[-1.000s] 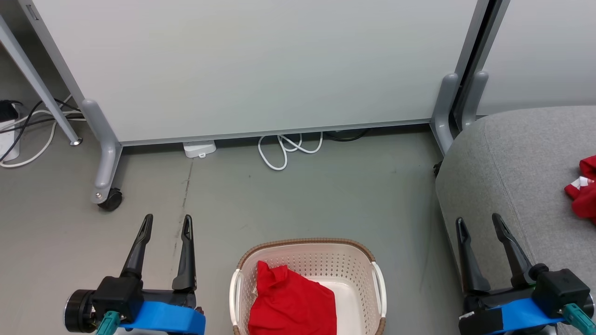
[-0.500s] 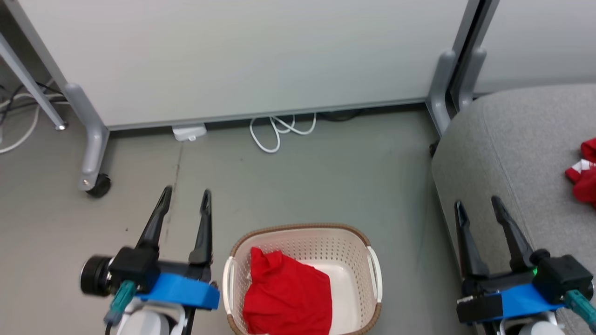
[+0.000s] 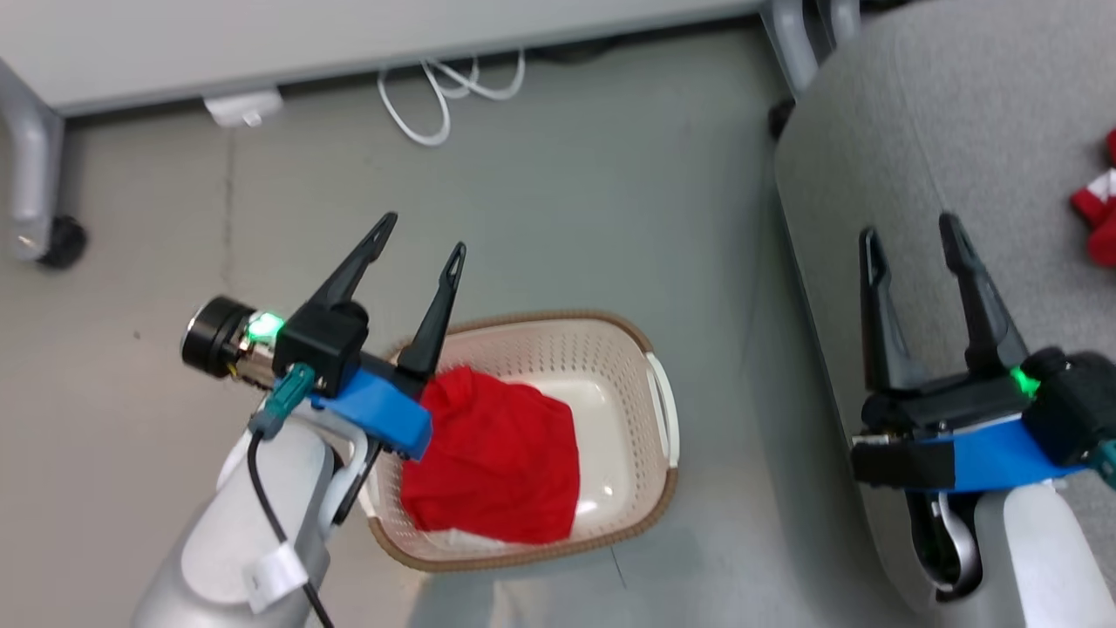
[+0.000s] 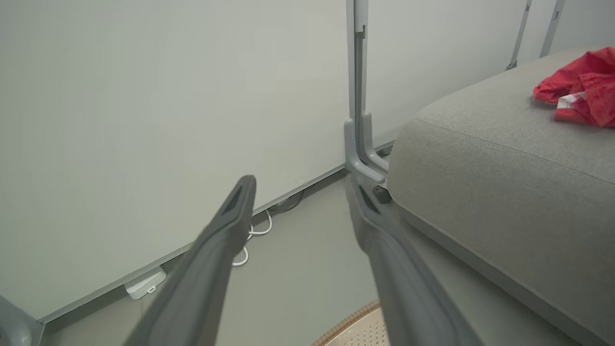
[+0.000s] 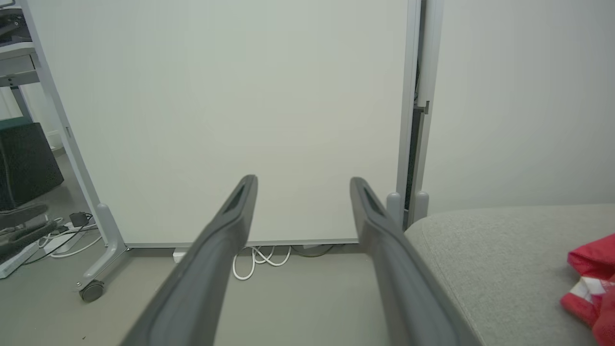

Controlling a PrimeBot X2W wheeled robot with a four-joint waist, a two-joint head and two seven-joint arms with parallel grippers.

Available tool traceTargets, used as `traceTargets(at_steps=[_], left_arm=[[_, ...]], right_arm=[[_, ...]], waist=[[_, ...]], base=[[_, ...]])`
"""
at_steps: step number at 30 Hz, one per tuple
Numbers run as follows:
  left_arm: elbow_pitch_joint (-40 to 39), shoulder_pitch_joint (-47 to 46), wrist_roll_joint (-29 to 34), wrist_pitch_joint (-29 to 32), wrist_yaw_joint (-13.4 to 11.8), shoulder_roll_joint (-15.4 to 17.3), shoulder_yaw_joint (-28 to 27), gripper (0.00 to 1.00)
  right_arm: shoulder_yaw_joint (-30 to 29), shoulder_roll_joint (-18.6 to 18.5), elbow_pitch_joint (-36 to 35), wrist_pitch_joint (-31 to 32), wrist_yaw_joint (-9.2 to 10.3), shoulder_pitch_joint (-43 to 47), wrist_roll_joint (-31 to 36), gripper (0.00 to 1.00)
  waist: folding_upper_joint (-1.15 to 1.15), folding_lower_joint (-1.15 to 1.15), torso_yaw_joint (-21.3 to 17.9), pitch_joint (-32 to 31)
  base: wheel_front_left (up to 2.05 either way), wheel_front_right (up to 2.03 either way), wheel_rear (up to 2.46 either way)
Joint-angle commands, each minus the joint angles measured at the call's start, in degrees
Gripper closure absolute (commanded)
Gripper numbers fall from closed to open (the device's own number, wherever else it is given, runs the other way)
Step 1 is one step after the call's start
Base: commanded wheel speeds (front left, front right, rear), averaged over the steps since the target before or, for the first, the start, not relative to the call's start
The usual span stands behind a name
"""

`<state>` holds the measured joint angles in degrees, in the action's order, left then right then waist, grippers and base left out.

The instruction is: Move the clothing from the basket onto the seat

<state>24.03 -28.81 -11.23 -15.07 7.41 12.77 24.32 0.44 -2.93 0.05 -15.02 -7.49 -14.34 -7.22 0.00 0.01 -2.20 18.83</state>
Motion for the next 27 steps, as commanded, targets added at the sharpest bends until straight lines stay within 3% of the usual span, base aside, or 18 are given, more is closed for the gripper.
traceTargets(at_steps=[1, 11, 17, 27], left_arm=[[0.59, -1.34, -0.33, -0.14, 0.1, 0.58, 0.45, 0.0], [12.5, -14.14, -3.56, -0.16, 0.1, 4.95, 16.75, 0.0], [22.25, -21.46, -5.79, 0.39, 0.09, 5.64, 28.96, 0.0], [34.23, -30.19, -10.62, 9.52, 0.1, 5.5, 46.58, 0.0]], right_arm=[[0.21, 0.08, -0.41, -0.24, 0.0, -1.3, -0.46, 0.0], [1.15, 0.08, -2.37, -0.24, 0.0, -7.62, -0.91, 0.0], [1.8, 0.09, -3.92, -0.24, 0.0, -10.61, -1.01, 0.0], [2.85, 0.09, -5.79, -0.24, 0.0, -13.72, -1.21, 0.0]], waist=[[0.0, -0.01, -3.01, 4.77], [0.0, -0.01, -6.81, 16.11], [0.0, -0.01, -8.28, 22.21], [0.0, -0.01, -10.1, 29.69]], base=[[0.0, 0.0, 0.0], [0.0, 0.0, 0.0], [0.0, 0.0, 0.0], [0.0, 0.0, 0.0]])
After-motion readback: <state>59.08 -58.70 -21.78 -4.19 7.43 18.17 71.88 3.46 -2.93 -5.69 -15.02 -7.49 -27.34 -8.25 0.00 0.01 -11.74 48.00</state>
